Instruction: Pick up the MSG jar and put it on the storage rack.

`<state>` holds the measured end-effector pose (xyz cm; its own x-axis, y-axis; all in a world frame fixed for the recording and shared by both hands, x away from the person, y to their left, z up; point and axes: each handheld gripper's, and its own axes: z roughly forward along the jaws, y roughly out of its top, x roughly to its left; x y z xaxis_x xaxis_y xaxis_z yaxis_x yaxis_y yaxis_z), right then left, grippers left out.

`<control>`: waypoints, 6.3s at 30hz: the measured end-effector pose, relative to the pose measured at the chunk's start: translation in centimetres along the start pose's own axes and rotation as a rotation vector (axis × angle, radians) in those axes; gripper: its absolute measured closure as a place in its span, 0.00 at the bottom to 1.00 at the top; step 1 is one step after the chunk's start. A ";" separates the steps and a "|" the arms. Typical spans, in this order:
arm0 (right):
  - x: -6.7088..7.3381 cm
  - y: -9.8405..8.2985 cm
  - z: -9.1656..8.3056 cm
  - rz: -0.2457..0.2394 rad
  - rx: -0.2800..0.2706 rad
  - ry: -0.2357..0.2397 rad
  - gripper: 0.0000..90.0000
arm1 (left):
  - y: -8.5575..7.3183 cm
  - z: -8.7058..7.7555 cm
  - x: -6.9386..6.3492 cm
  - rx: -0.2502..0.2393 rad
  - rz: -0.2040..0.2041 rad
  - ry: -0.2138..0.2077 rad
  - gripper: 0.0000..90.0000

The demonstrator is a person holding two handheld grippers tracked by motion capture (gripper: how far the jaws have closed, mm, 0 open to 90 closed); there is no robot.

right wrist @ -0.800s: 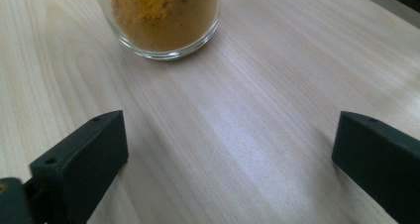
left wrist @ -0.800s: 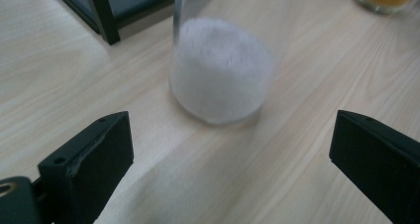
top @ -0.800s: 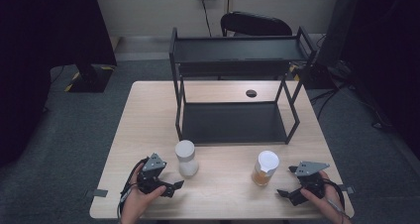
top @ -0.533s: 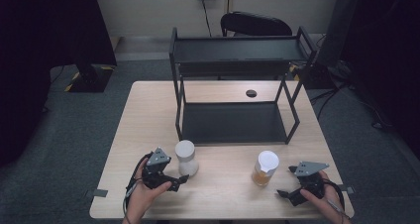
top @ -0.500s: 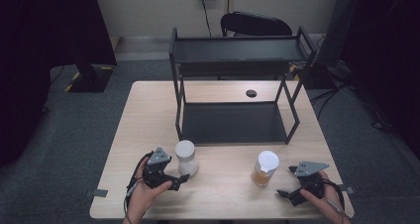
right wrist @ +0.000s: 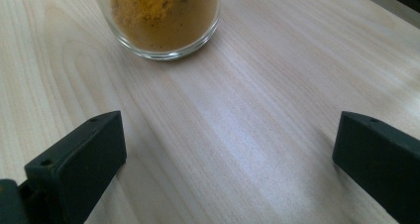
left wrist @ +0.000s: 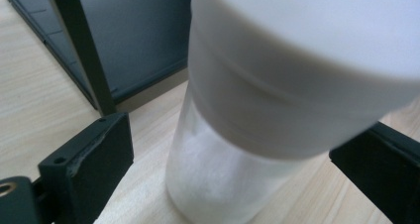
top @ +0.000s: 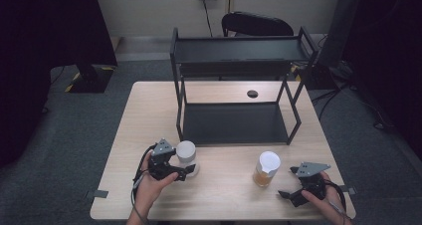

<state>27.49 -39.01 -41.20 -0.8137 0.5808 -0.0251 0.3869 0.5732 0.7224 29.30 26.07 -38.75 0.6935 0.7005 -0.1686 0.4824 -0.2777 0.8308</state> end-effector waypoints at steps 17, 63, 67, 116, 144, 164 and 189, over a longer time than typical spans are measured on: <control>0.0 0.0 0.0 0.000 0.000 0.000 0.00 | 2.0 0.3 -0.7 0.030 0.124 0.006 0.36; 0.1 0.0 0.0 0.005 0.000 -0.005 0.00 | 12.4 2.4 -0.4 0.068 0.108 -0.102 0.39; 0.1 0.0 0.0 0.005 0.000 -0.005 0.00 | 13.2 2.6 -0.3 0.067 0.104 -0.105 0.39; 0.2 0.0 0.0 0.008 -0.002 -0.008 0.00 | 22.4 2.8 -1.5 0.075 0.106 -0.056 0.39; 0.3 0.0 0.0 0.009 -0.002 -0.009 0.00 | 27.0 0.7 -2.3 0.041 0.120 -0.048 0.38; 0.2 0.0 0.0 0.008 -0.001 -0.010 0.00 | 30.9 -1.1 -3.4 0.040 0.158 -0.046 0.38; 0.2 0.0 0.0 0.009 0.000 -0.009 0.00 | 35.8 -2.7 -5.0 0.019 0.189 -0.069 0.38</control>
<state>27.30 -38.88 -41.21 -0.8064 0.5909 -0.0251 0.3937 0.5680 0.7227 41.66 14.35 -6.70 0.8077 0.5877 -0.0470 0.3494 -0.4130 0.8410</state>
